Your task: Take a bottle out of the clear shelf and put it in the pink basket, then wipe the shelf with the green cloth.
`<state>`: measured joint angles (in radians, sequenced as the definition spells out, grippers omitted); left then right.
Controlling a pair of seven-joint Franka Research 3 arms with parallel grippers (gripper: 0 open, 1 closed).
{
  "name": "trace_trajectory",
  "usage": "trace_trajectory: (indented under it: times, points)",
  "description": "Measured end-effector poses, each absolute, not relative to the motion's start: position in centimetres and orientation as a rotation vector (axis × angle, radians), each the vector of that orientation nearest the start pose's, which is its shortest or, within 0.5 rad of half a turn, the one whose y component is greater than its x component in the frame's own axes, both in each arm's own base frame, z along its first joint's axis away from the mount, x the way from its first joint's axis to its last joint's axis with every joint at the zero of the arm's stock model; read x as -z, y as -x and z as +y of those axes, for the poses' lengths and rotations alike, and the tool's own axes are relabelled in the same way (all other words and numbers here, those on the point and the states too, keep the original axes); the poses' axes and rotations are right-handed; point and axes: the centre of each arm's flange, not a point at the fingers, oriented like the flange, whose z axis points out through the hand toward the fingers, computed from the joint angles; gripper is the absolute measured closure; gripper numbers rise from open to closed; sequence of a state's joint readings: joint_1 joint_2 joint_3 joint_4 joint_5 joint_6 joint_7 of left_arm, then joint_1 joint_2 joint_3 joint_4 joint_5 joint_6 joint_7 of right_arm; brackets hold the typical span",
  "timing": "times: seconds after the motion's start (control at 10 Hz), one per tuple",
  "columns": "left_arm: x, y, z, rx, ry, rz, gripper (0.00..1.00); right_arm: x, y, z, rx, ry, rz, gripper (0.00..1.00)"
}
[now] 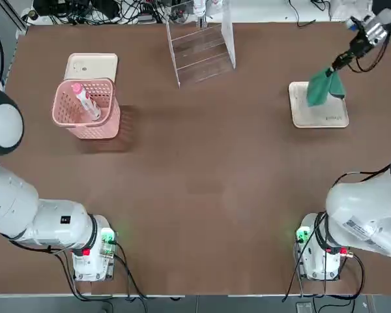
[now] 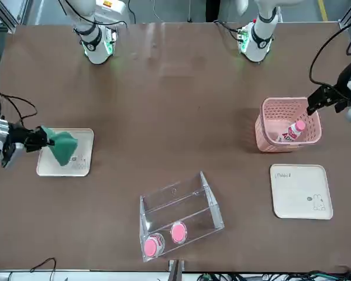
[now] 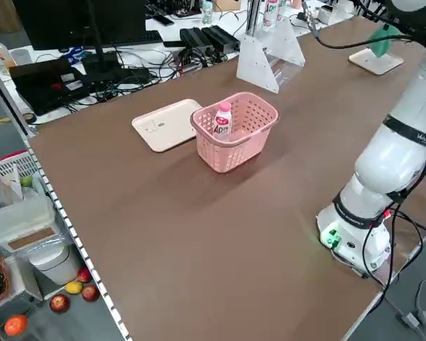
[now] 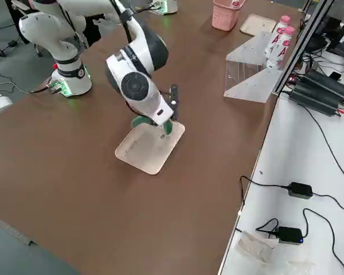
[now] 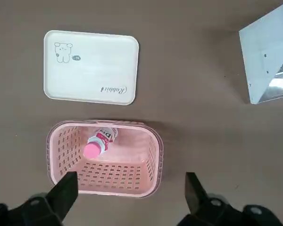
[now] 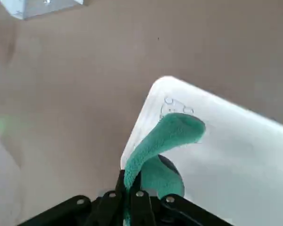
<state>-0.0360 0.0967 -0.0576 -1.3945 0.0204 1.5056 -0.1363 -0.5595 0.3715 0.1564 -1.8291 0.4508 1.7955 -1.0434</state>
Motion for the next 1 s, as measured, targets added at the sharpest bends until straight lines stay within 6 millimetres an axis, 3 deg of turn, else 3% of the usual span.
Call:
trace_trajectory:
  times: [0.2,0.4,0.8,1.0]
  points:
    - [-64.7,-57.6,-5.1,0.026,3.128,-0.066,0.00,-29.8,-54.6,-24.6,0.062,2.417,-0.564,0.95]
    - [-64.7,-57.6,-5.6,0.026,3.128,-0.052,0.00,-28.4,-54.8,-27.3,0.113,2.396,-0.607,0.95]
    - [-64.7,-57.6,-5.4,0.026,3.128,-0.060,0.00,-23.7,-54.9,-28.8,0.124,2.388,-0.741,0.95]
    - [-64.7,-57.6,-4.8,0.027,3.128,-0.075,0.00,-22.6,-54.5,-30.3,0.147,2.404,-0.792,0.95]
